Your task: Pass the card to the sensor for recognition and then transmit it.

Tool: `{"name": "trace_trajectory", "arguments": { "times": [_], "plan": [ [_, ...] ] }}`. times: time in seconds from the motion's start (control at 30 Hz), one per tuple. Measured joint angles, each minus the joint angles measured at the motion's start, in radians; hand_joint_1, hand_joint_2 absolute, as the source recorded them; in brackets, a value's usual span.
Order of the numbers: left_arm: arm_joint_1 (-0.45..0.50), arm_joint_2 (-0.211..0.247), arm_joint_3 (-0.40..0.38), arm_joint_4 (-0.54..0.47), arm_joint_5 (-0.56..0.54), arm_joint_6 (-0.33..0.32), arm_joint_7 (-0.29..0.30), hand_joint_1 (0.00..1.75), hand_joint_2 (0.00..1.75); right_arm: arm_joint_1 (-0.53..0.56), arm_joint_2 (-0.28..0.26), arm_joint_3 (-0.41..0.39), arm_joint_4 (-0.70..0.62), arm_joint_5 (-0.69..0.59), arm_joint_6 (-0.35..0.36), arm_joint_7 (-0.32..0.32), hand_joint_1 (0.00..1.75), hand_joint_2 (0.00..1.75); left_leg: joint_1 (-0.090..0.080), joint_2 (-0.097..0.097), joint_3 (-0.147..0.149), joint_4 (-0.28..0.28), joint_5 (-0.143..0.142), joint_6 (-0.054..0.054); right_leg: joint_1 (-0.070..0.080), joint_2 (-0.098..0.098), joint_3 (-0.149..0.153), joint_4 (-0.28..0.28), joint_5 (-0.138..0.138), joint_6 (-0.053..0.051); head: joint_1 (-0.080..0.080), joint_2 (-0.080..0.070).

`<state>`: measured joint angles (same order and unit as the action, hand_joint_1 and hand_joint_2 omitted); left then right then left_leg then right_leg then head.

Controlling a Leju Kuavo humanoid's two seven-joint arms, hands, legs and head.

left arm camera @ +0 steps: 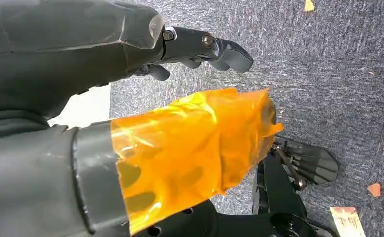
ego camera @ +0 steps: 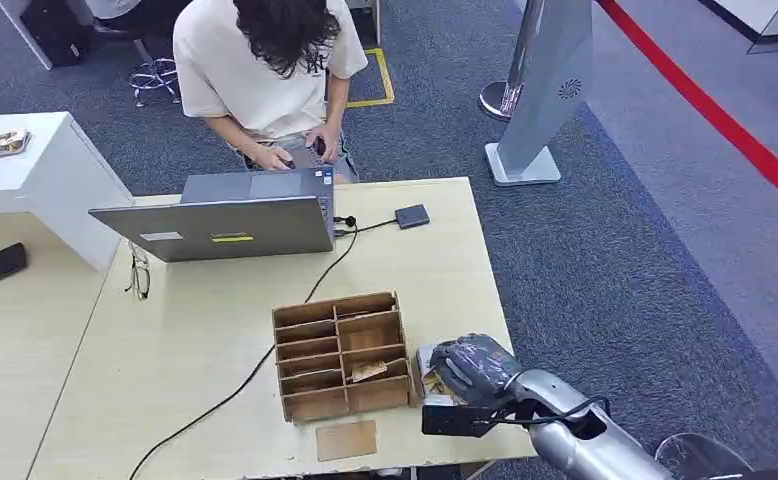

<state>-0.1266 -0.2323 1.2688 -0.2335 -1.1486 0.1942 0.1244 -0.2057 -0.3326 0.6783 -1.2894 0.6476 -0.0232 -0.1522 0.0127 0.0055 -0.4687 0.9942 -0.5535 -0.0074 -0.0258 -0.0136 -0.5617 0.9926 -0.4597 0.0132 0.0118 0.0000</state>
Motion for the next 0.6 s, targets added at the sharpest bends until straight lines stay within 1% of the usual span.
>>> {"name": "trace_trajectory", "arguments": {
  "times": [0.3, 0.6],
  "plan": [
    [0.000, 0.000, 0.000, 0.000, 0.000, -0.002, 0.000, 0.00, 0.00, -0.003, 0.016, 0.001, 0.018, 0.056, -0.037, 0.029, 1.75, 1.75, 0.000, 0.000, 0.000, 0.000, 0.000, 0.000, 0.000, 0.000, 0.000, 0.000, 0.000, 0.000, 0.000, 0.000],
    [0.000, 0.000, 0.000, 0.000, -0.002, -0.003, -0.002, 0.00, 0.00, -0.003, 0.020, 0.001, 0.024, 0.058, -0.040, 0.036, 1.75, 1.75, 0.000, 0.000, 0.000, 0.000, 0.000, 0.000, 0.000, 0.000, 0.000, 0.000, 0.000, 0.000, 0.000, 0.000]
  ]
}}
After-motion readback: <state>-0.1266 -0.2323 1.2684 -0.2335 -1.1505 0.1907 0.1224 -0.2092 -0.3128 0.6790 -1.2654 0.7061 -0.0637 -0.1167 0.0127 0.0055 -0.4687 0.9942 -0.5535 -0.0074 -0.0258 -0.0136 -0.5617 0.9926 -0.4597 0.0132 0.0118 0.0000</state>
